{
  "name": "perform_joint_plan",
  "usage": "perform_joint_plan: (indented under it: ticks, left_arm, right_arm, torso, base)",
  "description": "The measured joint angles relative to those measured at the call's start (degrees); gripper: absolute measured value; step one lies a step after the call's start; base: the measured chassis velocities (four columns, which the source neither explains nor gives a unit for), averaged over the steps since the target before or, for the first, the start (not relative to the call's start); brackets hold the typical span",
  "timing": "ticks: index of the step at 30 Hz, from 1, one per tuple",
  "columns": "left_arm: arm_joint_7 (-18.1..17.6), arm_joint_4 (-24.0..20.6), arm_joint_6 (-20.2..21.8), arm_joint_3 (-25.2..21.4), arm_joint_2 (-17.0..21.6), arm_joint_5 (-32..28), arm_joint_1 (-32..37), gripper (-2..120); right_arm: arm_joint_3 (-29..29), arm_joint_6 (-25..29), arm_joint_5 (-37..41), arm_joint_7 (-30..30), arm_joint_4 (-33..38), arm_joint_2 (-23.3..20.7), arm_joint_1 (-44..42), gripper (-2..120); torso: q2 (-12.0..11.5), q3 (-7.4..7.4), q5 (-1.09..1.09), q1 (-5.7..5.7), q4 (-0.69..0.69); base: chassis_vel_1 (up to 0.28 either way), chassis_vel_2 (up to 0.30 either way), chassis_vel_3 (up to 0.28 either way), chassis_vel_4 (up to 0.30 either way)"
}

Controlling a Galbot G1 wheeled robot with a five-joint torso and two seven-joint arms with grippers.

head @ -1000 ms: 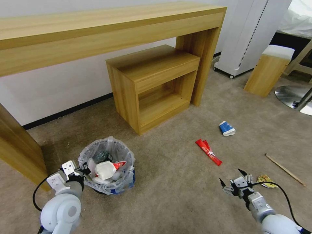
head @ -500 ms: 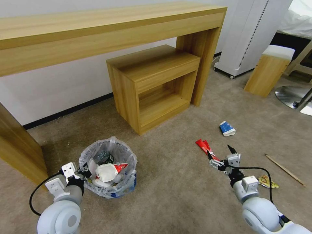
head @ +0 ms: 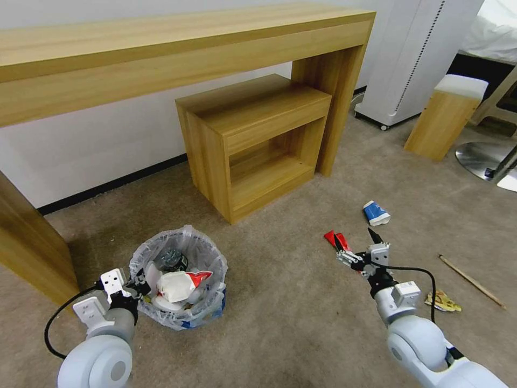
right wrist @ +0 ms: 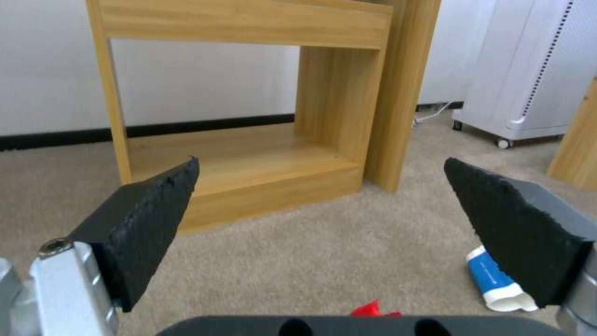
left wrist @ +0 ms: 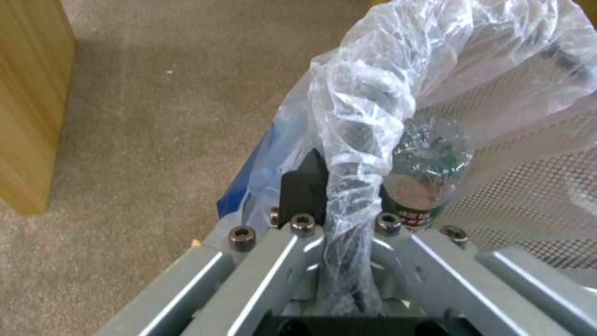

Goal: Pick up the trash bin and place the garbage on the floor into it.

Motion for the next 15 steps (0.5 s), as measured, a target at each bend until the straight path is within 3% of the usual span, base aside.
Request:
perform_joint_plan:
  ticks: [15]
  left_arm:
    - [0.14, 0.68, -0.04, 0.33, 0.12, 0.17, -0.52, 0]
  right_arm:
    - [0.93, 0.29, -0.07, -0.80, -0.04, 0.42, -0.35, 100]
  torso:
    - [0.00, 0.00, 0.00, 0.00, -0.01]
  base:
    - [0.000, 0.000, 0.000, 0.000]
